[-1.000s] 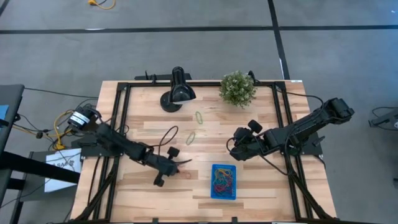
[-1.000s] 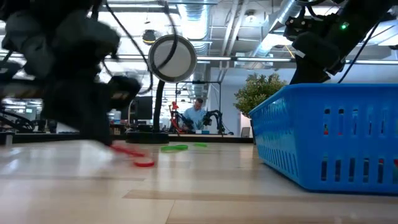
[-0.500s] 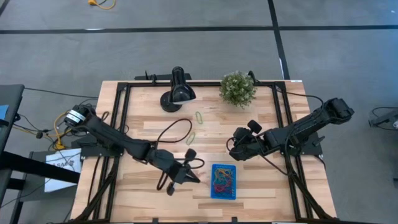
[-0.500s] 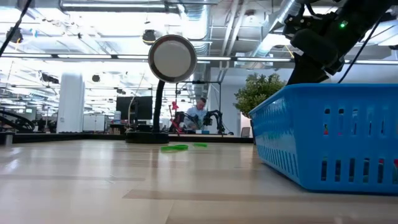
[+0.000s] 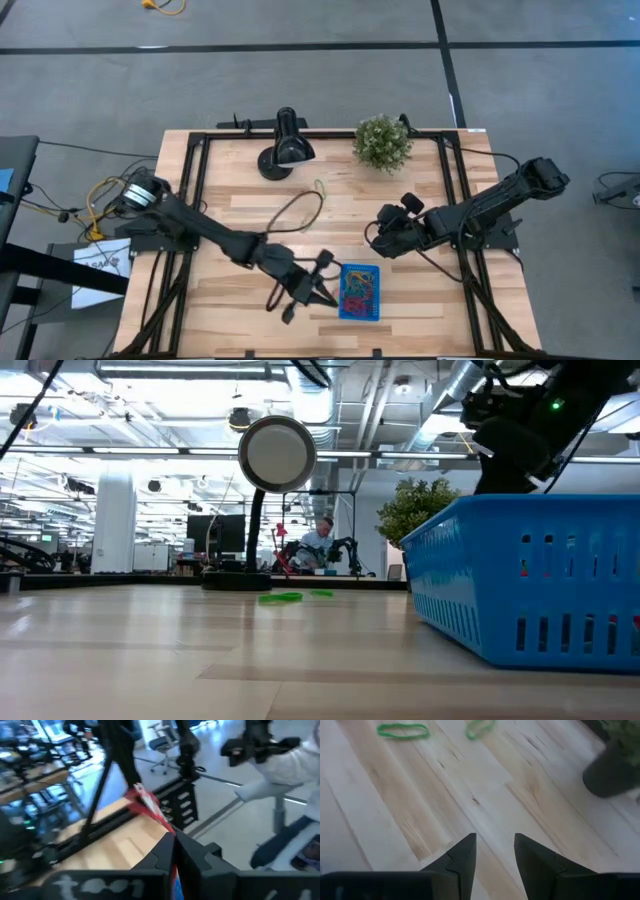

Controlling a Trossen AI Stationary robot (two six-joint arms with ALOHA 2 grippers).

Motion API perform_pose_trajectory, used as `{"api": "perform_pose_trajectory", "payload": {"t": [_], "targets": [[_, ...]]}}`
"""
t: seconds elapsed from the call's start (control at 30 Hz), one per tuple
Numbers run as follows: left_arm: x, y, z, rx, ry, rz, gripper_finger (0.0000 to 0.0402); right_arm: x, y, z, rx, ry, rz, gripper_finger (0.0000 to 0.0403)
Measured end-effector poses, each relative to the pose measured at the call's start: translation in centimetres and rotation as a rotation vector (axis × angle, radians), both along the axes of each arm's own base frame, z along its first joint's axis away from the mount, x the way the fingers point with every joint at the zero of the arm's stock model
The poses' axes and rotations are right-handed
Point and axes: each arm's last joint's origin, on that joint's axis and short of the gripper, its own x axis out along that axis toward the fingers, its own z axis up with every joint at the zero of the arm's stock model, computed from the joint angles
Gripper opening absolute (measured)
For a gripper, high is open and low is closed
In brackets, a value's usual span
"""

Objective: Pick and place items into bin
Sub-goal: Put the red rubber band into the blue bin, then put the green rubber band into the blue bin

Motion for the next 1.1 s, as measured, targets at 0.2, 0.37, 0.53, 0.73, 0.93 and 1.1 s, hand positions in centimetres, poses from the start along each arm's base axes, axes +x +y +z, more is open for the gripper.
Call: {"api": "perform_pose_trajectory", "payload": {"t": [0.2,0.37,0.53,0.73,0.93,1.1], "targets": [[3.0,0.0,-2.9,0.000,0.047,-0.011,0.0000,-1.1,0.6,-0.3,0.048,0.027,-0.072,0.0129],[5.7,0.5,-4.6,-0.046,0.089,-0.033,0.0000,-1.7,2.2,-0.4,0.097,0.028,-0.033,0.0129],[7.8,0.1,-6.0,-0.081,0.128,-0.100,0.0000,-2.3,3.3,-0.4,0.097,0.028,0.024,0.0129],[8.7,0.1,-8.7,-0.065,0.198,-0.090,0.0000,-2.6,4.1,-0.4,0.098,0.027,0.060,0.0129],[8.8,0.4,-9.7,0.002,0.239,0.028,0.0017,-2.6,4.2,-0.4,0.100,0.021,0.064,0.0129],[8.9,1.0,-9.8,-0.008,0.259,0.077,0.0056,-2.6,4.2,-0.4,0.100,0.020,0.061,0.0129]]}}
